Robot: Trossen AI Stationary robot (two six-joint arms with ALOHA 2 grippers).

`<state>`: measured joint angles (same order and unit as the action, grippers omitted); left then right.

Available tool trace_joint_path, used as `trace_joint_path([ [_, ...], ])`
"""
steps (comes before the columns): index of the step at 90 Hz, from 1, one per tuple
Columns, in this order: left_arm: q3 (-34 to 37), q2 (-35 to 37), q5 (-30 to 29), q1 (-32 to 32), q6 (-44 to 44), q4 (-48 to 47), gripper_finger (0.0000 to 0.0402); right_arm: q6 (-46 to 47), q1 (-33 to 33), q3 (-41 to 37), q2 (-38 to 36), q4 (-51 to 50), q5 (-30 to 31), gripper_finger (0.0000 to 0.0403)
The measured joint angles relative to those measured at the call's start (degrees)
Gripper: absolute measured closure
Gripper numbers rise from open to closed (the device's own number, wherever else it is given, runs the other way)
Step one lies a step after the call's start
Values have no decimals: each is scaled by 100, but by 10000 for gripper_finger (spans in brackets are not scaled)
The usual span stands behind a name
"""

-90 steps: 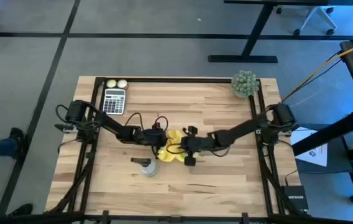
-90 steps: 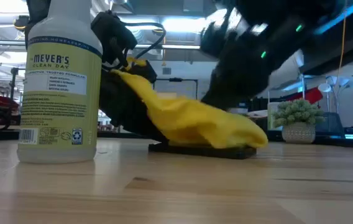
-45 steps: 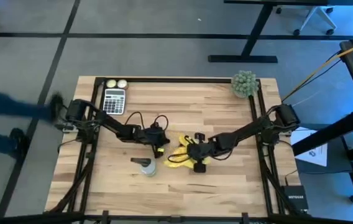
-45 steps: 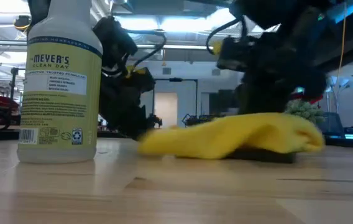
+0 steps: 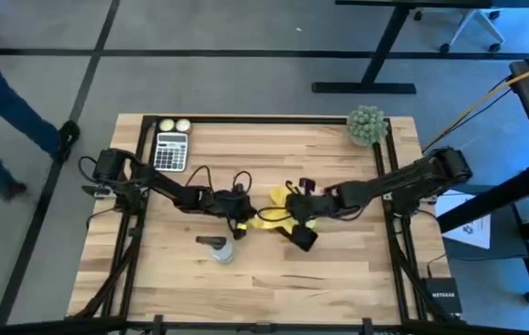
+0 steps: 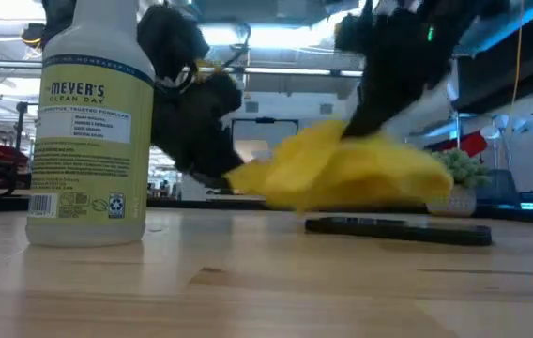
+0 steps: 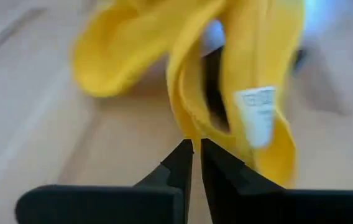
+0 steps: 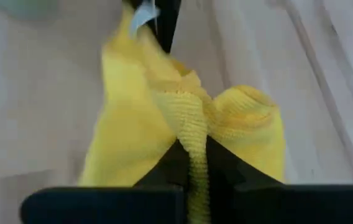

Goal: Apply microfiber cloth
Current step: Wipe the front of the cellphone with a microfiber cloth

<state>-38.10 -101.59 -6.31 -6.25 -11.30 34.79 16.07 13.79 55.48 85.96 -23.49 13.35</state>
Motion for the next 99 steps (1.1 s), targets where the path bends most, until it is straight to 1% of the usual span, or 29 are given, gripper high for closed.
trace_joint_path([
  [6, -163, 7, 41, -68, 48, -33, 387, 387, 164, 15, -273, -634, -467, 394],
  [12, -278, 7, 40, -126, 170, -119, 387, 841, 413, -66, -386, -1181, -863, 394],
  [18, -316, 1, 34, -159, 276, -145, 387, 1276, 714, -284, -481, -1521, -908, 394],
  [23, -327, 1, 23, -159, 274, -131, 387, 1504, 916, -544, -483, -1541, -854, 394],
  [28, -327, 1, 23, -159, 276, -132, 387, 1654, 1093, -877, -384, -1347, -724, 394],
  [32, -329, 1, 21, -159, 276, -142, 387, 1698, 1124, -1148, -291, -1070, -471, 394],
  [38, -329, 1, 20, -159, 276, -155, 387, 1673, 1078, -1432, -167, -260, -59, 394],
  [43, -329, 1, 18, -159, 276, -149, 387, 1442, 935, -1568, -38, 472, 130, 394],
  [57, -333, -12, 18, -159, 276, -147, 387, 396, 475, -1606, 469, 1992, 79, 394],
  [69, -338, -30, 6, -159, 289, -296, 387, 6, 157, -1595, 817, 2887, -89, 394],
  [77, -338, -30, -51, -154, 422, -620, 387, -33, 28, -1343, 801, 2760, -90, 394],
  [82, -338, -31, -122, -154, 440, -860, 387, -133, 28, -1095, 603, 2439, -89, 394],
  [86, -338, -32, -286, -154, 445, -1037, 387, -214, 34, -860, 461, 2248, -124, 394],
  [93, -338, -30, -668, -142, 429, -1367, 387, -310, 41, -550, 349, 2199, -377, 394],
  [99, -335, -43, -742, -94, 403, -1456, 387, -312, 49, -438, 407, 2358, -440, 394],
])
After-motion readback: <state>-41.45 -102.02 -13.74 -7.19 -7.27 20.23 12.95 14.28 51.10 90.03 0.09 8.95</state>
